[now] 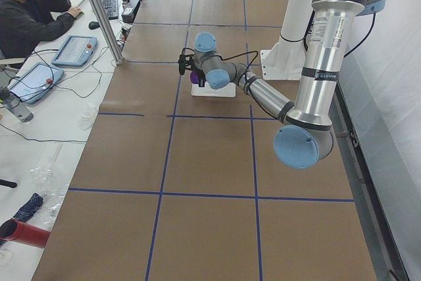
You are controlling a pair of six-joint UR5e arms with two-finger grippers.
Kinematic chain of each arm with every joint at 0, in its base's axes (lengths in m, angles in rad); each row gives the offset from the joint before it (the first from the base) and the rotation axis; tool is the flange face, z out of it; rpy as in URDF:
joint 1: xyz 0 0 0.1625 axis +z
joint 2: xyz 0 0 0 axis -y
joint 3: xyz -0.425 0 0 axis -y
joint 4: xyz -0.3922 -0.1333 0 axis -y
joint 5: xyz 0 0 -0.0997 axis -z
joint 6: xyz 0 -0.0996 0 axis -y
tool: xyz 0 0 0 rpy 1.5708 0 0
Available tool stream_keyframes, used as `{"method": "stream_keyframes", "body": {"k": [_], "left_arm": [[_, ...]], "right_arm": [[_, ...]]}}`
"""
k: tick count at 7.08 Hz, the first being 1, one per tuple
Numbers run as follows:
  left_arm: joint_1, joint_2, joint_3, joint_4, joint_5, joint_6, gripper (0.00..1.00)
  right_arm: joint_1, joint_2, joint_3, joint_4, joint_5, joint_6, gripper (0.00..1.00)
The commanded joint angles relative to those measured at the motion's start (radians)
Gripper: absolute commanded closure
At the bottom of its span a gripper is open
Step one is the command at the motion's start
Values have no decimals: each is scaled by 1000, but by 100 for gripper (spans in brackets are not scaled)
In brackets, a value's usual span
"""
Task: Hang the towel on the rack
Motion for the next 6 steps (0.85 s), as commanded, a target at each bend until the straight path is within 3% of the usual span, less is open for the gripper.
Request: {"method": "stream_keyframes", "body": {"k": [1,3,6], "left_arm": [[-2,9,11,-2,8,23,1],[-9,13,11,5,2,88,0],[-156,159,19,16,0,518,0]], "right_arm": [[59,-24,-26,-1,43,-33,0],[143,-76,-42,0,98,-34,0],[313,-224,-39,11,100,-43,0]]}}
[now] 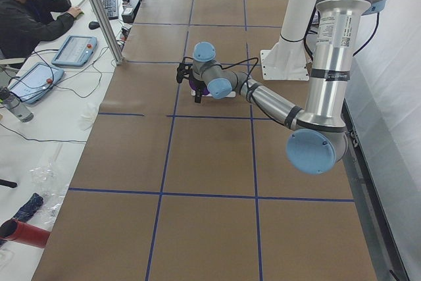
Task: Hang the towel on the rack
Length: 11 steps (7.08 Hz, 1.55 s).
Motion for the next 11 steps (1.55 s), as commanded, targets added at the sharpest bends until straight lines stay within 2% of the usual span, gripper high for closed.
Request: {"method": "stream_keyframes", "body": {"k": [1,2,3,4,5,7,8,11], "left_arm": [[-182,81,29,83,-1,438,0],[-283,84,49,186,2,673,0],[-418,84,87,276,0,871,0],[-516,87,136,312,-1,990,0],[-595,95,164,326,-1,1027,0],[-614,184,163,326,0,1032,0],[-615,195,164,328,-3,1032,0],[-617,216,207,365,-177,1022,0]], "right_arm": [[123,-132,0,30,5,1,0],[149,-187,-2,71,8,1,0],[160,-250,-5,136,51,11,0],[163,-281,-4,151,95,45,1],[163,-285,4,172,103,116,2],[163,-318,4,310,99,230,0],[163,-318,1,323,99,232,0],[163,-321,0,323,103,232,0]]}}
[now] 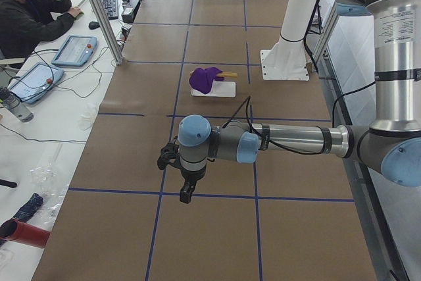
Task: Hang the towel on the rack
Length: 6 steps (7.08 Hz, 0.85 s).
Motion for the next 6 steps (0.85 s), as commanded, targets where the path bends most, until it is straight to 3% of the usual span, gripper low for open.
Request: {"method": "stream_keyframes", "body": {"k": [1,2,4,6], "left_arm": [[1,4,14,31,-77,-1,0],[-2,-2,3,31,-69,-1,0],[-2,-8,-20,28,34,-1,0],[-2,-10,-29,28,49,1,0]], "right_arm": [[0,-1,0,3,0,1,0],[0,-1,1,3,0,-2,0],[0,-1,3,3,1,-5,0],[0,-1,3,3,1,-2,0]]}}
